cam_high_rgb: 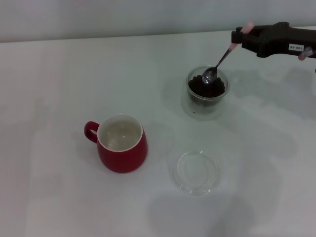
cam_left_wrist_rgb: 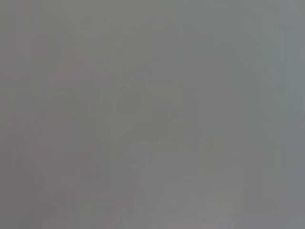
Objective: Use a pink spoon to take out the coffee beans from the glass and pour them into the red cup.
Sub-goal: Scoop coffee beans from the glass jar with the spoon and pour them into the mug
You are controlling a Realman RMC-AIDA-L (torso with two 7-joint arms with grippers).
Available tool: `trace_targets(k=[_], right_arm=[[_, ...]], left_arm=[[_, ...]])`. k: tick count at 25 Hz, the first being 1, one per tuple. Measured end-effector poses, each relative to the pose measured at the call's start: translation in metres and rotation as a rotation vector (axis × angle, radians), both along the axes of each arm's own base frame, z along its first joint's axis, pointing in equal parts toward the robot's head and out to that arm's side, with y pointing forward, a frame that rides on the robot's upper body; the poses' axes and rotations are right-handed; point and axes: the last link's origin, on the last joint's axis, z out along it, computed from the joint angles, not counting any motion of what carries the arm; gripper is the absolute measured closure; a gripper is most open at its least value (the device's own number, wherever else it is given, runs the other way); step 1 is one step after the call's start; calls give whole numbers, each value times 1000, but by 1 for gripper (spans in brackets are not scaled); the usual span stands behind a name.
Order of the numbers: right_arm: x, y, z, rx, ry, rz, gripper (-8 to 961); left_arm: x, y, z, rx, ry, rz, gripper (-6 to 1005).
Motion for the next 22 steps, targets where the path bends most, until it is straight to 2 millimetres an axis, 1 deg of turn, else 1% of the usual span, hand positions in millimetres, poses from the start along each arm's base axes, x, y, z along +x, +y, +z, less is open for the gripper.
trace_targets(k=[5, 11, 15, 22], right_arm=[[3, 1, -4, -8, -18, -16, 815], [12, -5, -12, -40, -5, -60, 814], [17, -8, -18, -61, 23, -101, 814], [18, -8, -20, -90, 97, -190, 814]], left_arm=[[0, -1, -1, -2, -2, 2, 108], [-1, -2, -2, -3, -4, 3, 107], [-2, -3, -4, -9, -9, 12, 107], [-1, -2, -4, -13, -10, 11, 108]])
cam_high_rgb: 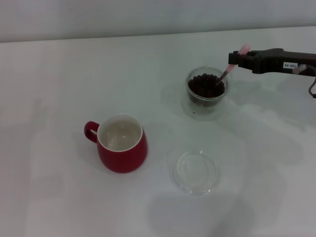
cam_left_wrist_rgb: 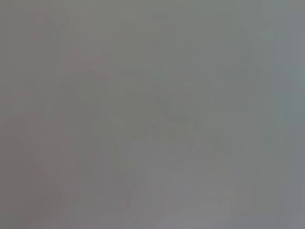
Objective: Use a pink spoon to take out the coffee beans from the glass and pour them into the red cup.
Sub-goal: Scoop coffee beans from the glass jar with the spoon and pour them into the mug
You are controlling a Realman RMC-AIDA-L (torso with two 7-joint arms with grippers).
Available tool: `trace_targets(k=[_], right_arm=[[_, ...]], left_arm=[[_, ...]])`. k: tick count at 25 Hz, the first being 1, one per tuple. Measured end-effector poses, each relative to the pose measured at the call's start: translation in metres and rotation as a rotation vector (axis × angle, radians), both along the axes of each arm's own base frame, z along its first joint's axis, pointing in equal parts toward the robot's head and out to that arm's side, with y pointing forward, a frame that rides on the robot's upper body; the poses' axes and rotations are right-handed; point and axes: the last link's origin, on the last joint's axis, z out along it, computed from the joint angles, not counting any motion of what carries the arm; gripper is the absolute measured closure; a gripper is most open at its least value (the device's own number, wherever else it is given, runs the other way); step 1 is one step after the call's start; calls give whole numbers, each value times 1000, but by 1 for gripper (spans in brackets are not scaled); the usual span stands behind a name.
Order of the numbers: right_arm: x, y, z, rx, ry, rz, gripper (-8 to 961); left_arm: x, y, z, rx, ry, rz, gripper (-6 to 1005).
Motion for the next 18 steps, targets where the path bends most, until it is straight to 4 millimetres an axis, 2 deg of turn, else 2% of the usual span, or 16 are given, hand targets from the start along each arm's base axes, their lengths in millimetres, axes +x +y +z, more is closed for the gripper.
trace_targets(k=[18], right_arm=[[13, 6, -7, 4, 174, -240, 814]], left_arm=[[3, 1, -1, 0, -9, -16, 108]])
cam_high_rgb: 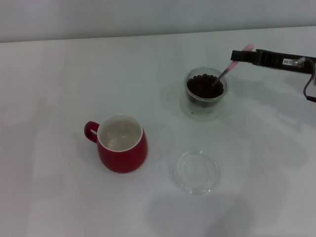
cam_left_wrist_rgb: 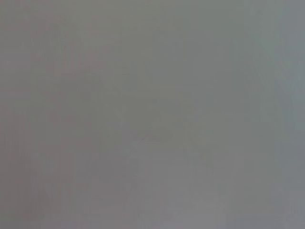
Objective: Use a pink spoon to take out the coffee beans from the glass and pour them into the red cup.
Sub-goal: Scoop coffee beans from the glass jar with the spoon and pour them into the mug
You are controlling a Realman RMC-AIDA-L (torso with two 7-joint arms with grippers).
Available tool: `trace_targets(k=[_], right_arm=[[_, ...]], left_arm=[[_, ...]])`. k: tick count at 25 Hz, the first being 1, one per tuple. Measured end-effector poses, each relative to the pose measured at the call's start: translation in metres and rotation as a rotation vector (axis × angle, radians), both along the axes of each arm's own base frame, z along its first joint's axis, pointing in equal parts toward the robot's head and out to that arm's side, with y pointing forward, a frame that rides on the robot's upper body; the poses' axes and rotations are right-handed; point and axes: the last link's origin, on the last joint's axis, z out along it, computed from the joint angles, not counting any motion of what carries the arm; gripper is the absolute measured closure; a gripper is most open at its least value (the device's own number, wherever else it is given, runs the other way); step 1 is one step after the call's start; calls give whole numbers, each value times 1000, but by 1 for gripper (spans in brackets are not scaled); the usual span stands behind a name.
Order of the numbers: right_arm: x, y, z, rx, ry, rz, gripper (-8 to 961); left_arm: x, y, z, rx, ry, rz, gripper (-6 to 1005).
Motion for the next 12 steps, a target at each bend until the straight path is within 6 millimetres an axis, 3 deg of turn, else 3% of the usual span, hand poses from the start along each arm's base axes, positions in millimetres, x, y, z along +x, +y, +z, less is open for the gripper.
trace_targets(k=[12], right_arm=[[17, 1, 3, -1, 122, -150, 814]], left_arm=[[0, 1, 2, 2, 6, -3, 108]])
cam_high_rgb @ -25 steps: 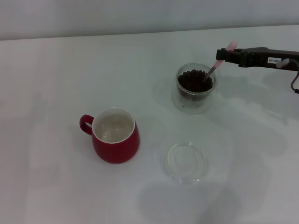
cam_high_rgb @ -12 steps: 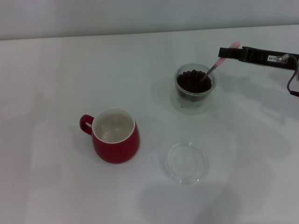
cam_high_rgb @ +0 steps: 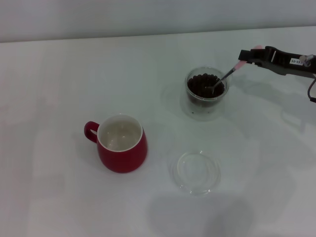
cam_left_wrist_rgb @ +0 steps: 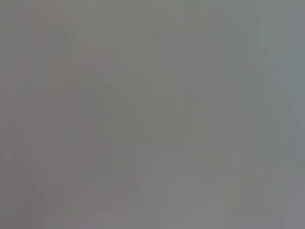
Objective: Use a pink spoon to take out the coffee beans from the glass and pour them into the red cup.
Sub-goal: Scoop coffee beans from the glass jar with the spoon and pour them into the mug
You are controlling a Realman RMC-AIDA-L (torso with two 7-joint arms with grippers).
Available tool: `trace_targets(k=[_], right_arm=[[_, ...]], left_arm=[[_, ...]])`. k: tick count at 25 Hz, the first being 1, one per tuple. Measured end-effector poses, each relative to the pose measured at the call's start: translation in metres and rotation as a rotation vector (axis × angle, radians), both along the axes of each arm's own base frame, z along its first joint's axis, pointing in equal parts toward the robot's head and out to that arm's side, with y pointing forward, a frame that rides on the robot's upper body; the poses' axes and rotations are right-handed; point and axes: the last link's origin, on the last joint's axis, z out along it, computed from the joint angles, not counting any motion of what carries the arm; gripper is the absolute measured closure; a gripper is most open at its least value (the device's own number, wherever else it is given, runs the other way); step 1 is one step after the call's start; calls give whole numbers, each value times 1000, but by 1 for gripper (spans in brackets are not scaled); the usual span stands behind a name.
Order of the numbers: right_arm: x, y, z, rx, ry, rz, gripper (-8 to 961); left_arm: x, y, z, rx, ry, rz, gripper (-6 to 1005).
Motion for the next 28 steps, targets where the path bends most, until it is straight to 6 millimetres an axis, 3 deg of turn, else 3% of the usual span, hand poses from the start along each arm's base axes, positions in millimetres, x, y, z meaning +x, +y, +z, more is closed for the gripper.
trace_targets(k=[28], right_arm=[[17, 3, 11, 11, 226, -167, 814]], left_arm=[[3, -1, -1, 11, -5, -18, 107]])
